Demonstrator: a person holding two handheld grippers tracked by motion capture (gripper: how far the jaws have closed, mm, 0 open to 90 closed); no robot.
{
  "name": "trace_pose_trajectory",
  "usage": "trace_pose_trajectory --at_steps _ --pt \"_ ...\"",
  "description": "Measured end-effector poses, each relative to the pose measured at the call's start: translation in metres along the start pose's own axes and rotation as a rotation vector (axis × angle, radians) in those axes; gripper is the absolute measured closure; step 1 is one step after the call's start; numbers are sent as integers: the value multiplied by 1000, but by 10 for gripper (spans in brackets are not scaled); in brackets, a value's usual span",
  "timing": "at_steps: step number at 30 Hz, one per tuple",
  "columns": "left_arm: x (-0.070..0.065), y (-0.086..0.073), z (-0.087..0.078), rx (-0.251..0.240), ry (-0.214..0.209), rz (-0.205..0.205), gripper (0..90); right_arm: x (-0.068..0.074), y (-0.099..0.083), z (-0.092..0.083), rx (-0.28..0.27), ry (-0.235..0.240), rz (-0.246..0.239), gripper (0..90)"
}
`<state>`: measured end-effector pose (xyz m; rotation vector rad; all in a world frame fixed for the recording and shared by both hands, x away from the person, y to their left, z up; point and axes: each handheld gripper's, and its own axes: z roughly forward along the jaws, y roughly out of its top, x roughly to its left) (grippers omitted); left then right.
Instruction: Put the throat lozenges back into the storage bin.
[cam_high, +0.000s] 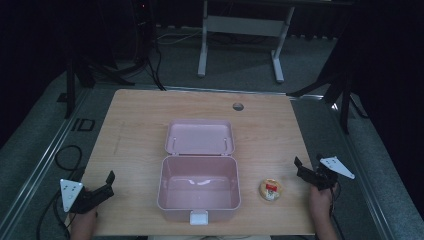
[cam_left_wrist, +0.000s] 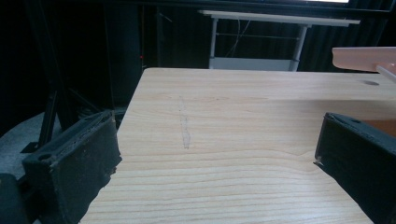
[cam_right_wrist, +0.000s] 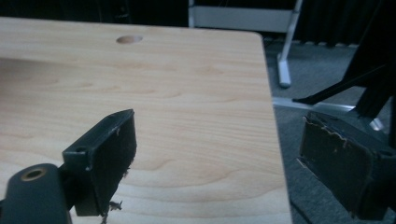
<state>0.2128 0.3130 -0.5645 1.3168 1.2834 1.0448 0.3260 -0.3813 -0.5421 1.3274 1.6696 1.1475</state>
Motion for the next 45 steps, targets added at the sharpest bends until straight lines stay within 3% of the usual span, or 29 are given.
trace_pose_trajectory --at_steps 6,8,12,18,20,28,29,31,36,41,45 --pt "2 0 0 -4 -3 -22 3 0 3 6 81 55 -24 131" --pt "2 0 0 -2 -3 -23 3 0 7 8 120 106 -40 131" --pt "2 0 0 1 -2 -20 3 -6 11 9 173 175 -26 130" --pt "3 0 0 -1 -3 -27 3 -15 18 5 276 169 -66 130" --pt "3 0 0 -1 -4 -28 3 -18 21 2 309 196 -85 130" --pt "3 0 -1 -1 -8 -29 3 -21 22 -1 569 331 -201 127" --pt "3 0 -1 -1 -8 -29 3 -21 22 -1 569 331 -201 127" --pt "3 0 -1 0 -9 -27 3 -20 20 -1 642 393 -248 127" --pt "4 0 -1 -1 -12 -31 3 -13 17 -2 740 473 -332 129" --pt "4 0 -1 0 -15 -34 3 -3 19 -7 835 519 -449 140" --pt "4 0 -1 -2 -18 -34 3 6 20 -11 956 543 -543 141"
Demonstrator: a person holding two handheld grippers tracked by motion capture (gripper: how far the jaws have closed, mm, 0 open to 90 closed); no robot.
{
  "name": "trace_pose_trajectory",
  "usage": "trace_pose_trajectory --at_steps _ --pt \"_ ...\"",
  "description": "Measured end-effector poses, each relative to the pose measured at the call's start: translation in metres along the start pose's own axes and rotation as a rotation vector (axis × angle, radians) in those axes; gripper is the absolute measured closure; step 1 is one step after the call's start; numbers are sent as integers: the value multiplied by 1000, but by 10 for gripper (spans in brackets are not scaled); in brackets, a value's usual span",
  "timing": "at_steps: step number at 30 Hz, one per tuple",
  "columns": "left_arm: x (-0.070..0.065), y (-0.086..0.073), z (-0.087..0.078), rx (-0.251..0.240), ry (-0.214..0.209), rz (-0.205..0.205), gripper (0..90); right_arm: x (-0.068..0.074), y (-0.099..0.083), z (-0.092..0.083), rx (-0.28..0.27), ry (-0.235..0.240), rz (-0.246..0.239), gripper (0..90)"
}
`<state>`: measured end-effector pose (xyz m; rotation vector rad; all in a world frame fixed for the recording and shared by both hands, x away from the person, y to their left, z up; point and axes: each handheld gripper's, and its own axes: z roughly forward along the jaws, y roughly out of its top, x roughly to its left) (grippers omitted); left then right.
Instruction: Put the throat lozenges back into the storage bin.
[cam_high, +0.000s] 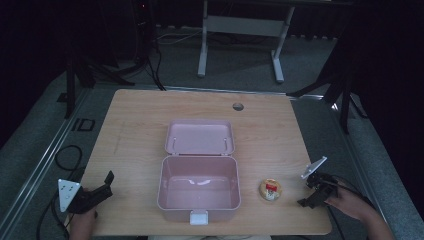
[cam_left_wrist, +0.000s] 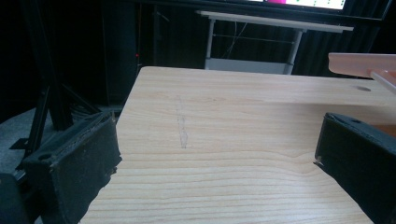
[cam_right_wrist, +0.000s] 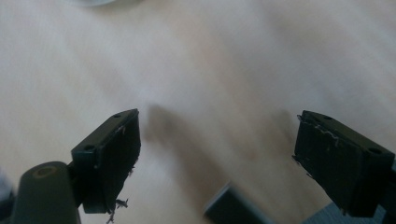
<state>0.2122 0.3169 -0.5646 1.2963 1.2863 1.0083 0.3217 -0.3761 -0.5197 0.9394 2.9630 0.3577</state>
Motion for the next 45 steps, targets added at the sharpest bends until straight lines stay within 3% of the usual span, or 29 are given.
trace_pose_trajectory --at_steps 6,12,18,23,37,45 --pt "0 0 0 0 -2 0 3 14 7 -2 167 25 -81 151" --pt "0 0 0 2 -3 3 3 28 21 -5 251 52 -143 143" --pt "0 0 0 3 -8 2 3 43 37 -1 281 63 -240 147" --pt "0 0 0 3 -12 2 3 49 49 5 281 47 -282 143" --pt "0 0 0 0 -17 -1 3 50 92 23 298 15 -353 151" --pt "1 0 0 2 -22 -4 3 53 111 26 294 21 -381 150"
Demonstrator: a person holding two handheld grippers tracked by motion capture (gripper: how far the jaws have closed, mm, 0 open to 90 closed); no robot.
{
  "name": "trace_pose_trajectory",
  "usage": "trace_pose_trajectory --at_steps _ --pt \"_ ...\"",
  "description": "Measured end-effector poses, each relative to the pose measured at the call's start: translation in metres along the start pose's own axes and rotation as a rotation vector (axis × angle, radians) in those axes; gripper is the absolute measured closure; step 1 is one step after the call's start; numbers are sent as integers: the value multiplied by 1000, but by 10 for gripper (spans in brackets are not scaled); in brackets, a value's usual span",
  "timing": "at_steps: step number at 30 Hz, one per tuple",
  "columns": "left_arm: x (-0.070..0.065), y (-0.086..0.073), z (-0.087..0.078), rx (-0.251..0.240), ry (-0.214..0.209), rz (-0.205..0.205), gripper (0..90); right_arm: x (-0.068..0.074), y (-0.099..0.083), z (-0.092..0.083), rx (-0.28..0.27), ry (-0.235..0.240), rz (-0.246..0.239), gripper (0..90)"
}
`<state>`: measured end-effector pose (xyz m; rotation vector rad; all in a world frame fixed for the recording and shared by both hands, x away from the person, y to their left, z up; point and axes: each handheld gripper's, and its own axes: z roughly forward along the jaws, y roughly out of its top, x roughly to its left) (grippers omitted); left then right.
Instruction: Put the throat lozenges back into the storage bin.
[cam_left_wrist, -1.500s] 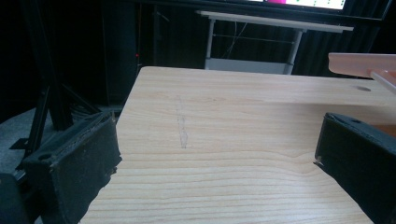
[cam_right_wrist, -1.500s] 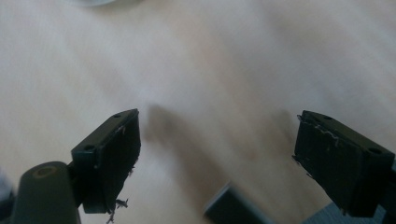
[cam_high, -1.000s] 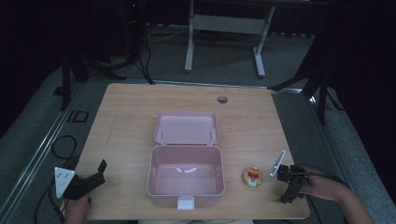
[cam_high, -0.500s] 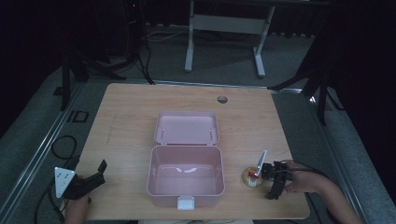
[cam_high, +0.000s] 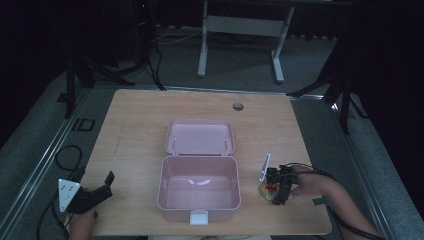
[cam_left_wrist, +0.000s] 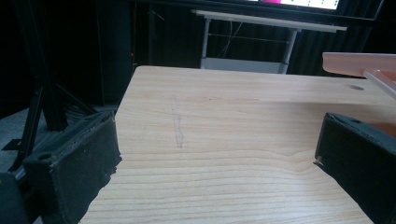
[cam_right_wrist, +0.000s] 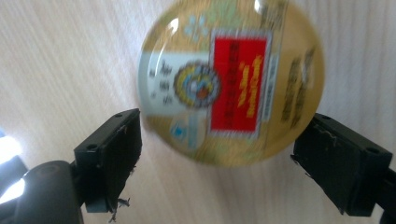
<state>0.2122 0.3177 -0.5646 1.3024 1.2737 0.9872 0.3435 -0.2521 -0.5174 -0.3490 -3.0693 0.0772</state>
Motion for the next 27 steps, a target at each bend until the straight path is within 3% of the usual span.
trace_pose_trajectory --at_steps 7,13,27 --pt "0 0 0 2 -3 -1 3 -2 19 4 9 3 -34 181" --pt "0 0 0 2 -4 -1 3 1 23 1 30 30 -59 199" --pt "0 0 0 6 -1 1 3 26 22 -37 31 79 -97 201"
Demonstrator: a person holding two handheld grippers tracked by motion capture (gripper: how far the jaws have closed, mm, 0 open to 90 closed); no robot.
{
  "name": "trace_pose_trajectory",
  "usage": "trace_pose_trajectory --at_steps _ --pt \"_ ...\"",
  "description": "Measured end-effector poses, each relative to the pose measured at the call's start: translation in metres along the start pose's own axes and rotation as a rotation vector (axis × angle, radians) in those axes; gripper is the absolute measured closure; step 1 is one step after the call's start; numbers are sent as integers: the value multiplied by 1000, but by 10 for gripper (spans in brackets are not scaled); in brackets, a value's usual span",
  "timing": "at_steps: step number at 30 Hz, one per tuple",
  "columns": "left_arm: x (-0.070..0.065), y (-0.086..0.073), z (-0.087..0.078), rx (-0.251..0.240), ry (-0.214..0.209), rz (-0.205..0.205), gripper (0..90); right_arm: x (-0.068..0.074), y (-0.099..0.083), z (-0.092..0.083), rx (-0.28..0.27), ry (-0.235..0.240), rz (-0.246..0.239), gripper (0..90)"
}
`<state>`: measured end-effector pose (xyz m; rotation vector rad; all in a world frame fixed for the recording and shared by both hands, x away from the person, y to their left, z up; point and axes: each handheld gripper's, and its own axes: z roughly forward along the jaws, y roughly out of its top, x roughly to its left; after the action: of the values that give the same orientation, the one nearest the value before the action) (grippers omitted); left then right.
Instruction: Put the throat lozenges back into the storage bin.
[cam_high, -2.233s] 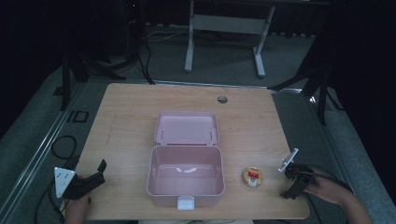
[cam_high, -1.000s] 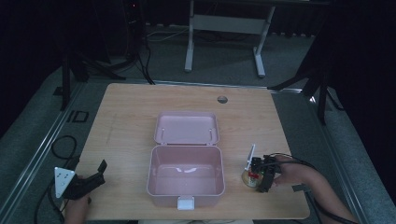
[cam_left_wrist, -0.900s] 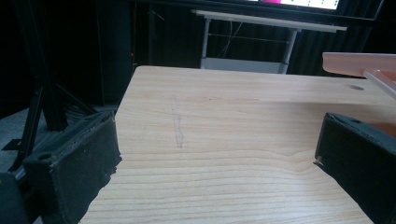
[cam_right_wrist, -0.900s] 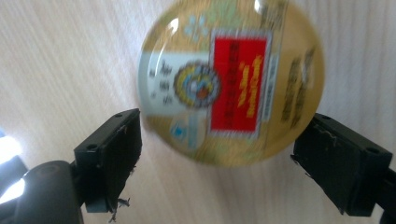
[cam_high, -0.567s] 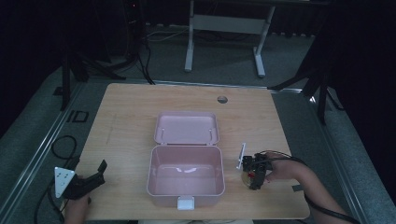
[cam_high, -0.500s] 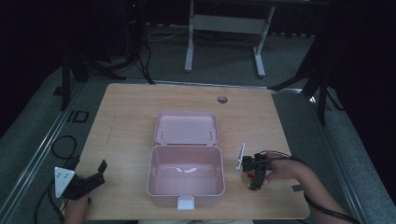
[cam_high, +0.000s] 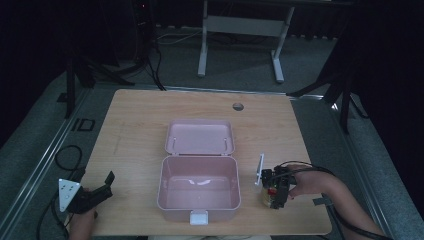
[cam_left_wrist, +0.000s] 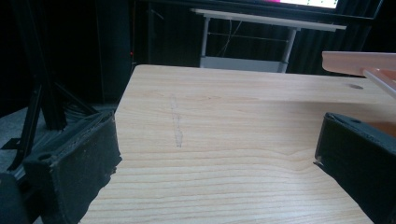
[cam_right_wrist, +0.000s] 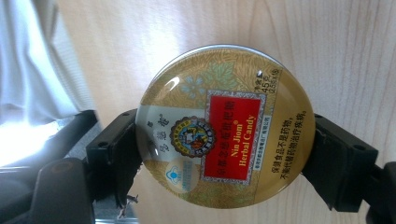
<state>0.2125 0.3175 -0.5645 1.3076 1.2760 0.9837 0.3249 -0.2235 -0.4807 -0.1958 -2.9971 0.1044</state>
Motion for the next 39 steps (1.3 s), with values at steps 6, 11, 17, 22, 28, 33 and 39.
trace_pose_trajectory --at_steps 6,11,17,22,28,33,39 --pt "0 0 0 1 0 2 3 13 3 -15 12 9 -8 202" --pt "0 0 0 1 -2 -1 3 23 3 -35 -7 -4 -24 201" --pt "0 0 0 2 -1 -2 3 31 3 -54 -25 -24 -30 201" --pt "0 0 0 3 -3 -3 3 37 8 -75 -45 -54 -30 201" --pt "0 0 0 6 -7 -1 3 43 19 -94 -62 -77 -57 202" --pt "0 0 0 4 -9 -1 3 46 31 -102 -88 -84 -78 202" --pt "0 0 0 6 -11 0 3 51 53 -106 -82 -86 -126 202"
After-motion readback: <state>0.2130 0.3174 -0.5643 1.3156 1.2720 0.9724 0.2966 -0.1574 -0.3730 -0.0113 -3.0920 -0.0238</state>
